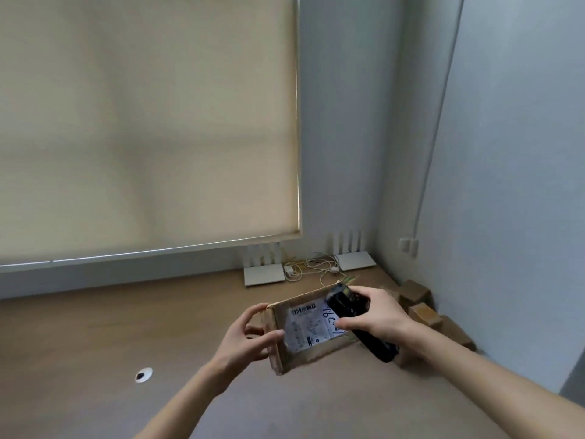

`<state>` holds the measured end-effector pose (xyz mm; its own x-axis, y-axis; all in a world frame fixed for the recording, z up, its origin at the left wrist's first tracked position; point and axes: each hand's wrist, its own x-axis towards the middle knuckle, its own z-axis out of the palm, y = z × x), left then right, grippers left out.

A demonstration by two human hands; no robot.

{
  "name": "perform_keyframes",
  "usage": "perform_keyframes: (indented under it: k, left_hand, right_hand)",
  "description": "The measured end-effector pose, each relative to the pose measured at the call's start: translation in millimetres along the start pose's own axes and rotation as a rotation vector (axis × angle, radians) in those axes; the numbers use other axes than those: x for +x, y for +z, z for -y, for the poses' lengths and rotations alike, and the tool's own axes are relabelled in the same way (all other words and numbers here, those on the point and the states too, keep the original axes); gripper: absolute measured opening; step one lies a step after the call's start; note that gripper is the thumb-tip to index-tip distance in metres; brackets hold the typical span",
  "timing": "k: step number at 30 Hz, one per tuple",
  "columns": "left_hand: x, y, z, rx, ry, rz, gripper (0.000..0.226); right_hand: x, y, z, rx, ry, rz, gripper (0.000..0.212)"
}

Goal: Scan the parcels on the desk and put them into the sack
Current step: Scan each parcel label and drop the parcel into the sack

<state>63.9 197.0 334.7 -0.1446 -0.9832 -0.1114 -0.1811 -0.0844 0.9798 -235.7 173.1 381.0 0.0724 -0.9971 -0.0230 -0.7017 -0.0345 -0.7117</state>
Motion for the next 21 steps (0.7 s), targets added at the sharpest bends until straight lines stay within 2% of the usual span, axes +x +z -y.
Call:
perform_keyframes:
  k: [3,6,10,14,21]
  left_hand:
    - [-34.0,-36.7,-9.8,-0.009,0.014,-0.108,0.073]
    - [-62.1,-65.6,-17.1,-0.027,0.019,-0.272,0.064]
    - [-91.2,-96.9,-20.4,-0.003,0.019,-0.459,0.073]
    - [-118.2,-118.8,-25.3,0.037,0.002,-0.583,0.077]
    - [-152.9,-147.2,-30.2,0.158,-0.017,-0.788,0.077]
  right_hand:
    - [-1.1,20.6,49.7,-0.075,-0.078,0.033,0.075]
    - [-0.8,38.6,90.7,-0.187,-0.149,0.046,0.075]
    - [-5.6,56.5,133.9,-0.354,-0.258,0.110,0.069]
    - [-14.8,71.9,169.1,-0.440,-0.312,0.126,0.061]
    - [-28.6,92.0,208.8,-0.511,-0.325,0.200,0.065]
